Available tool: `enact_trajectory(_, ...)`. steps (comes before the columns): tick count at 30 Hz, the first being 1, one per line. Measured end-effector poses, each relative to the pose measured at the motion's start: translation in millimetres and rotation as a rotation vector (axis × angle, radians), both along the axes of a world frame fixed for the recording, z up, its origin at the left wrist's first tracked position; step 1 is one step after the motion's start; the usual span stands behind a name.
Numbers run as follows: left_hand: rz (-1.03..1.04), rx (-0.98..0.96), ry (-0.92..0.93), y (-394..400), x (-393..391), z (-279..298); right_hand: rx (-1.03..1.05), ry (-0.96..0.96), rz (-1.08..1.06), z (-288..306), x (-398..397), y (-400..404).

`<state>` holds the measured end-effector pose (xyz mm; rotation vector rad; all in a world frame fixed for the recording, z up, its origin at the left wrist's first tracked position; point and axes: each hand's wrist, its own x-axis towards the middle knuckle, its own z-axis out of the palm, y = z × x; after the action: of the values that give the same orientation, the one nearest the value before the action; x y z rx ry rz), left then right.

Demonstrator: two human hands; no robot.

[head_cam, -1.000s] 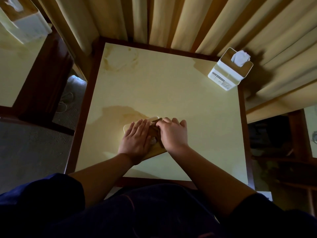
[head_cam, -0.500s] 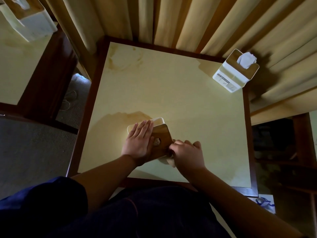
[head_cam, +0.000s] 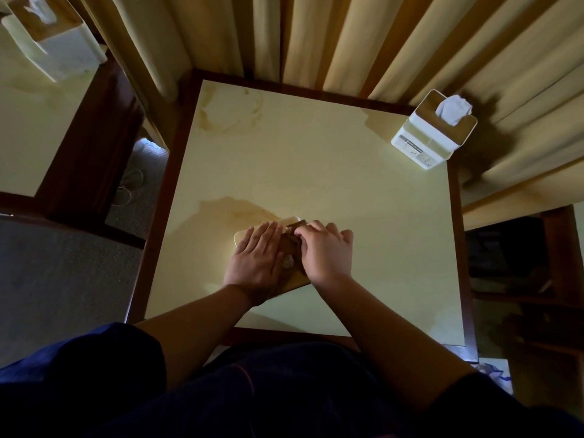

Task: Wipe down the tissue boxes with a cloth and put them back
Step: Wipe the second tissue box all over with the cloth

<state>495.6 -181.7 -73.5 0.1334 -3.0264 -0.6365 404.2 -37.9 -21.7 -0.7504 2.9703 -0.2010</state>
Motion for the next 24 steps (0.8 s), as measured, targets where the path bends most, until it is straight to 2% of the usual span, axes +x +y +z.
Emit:
enact_trajectory(4, 0.012, -0.031, -0.024, 1.3, -0.5, -0.2, -0.046, 0.025, 0.063, -5.7, 14.5, 22.1)
enact_trajectory(8, 0.007, -0.037, 0.010, 0.5, -0.7, -2.6, -0.003, 0.024, 0.138, -0.5, 34.6, 53.5)
enact_trajectory(12, -0.009, -0.035, 0.045, 0.0, -0.4, -3.2, 0.080, -0.108, 0.150, 10.5, 46.0, 69.3)
enact_trajectory(19, 0.009, -0.034, -0.003, 0.0, -1.7, -2.0, 0.051, -0.200, 0.063, 10.2, 19.8, 32.6)
enact_trajectory(24, -0.001, 0.004, 0.026, -0.4, 0.2, -0.9, 0.027, -0.094, 0.042, 7.3, -6.7, 0.0)
